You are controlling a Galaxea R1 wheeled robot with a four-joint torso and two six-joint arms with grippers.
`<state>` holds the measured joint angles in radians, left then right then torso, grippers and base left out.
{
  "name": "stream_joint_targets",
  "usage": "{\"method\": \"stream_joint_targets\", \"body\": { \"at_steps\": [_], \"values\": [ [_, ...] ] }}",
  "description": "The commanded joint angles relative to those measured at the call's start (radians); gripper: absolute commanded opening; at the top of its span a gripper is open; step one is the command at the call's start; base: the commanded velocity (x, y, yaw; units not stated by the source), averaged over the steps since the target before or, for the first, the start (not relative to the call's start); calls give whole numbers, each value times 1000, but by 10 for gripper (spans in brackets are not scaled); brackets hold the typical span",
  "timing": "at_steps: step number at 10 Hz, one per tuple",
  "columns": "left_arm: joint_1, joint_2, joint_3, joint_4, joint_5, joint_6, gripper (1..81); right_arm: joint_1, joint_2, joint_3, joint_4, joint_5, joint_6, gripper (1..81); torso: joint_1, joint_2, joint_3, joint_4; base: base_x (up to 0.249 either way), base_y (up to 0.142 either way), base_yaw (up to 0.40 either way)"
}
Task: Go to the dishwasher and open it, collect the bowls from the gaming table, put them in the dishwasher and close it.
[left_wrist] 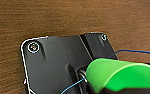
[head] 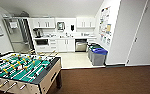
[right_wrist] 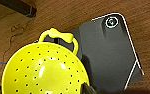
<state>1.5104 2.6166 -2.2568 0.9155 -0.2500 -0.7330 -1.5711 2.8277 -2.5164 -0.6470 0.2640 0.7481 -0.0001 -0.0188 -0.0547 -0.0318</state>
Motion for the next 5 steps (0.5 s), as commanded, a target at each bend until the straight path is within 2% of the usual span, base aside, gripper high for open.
{"method": "stream_joint_targets", "body": {
  "at_steps": [1,5],
  "values": [
    [-52,-32,9,11,18,4,10,44,-15,4,-10,-25,-1,10,0,0,0,0,134,0,0],
    [-52,-24,9,6,18,4,10,45,-14,4,-8,-25,-1,10,0,0,0,0,134,0,0]
  ]
}}
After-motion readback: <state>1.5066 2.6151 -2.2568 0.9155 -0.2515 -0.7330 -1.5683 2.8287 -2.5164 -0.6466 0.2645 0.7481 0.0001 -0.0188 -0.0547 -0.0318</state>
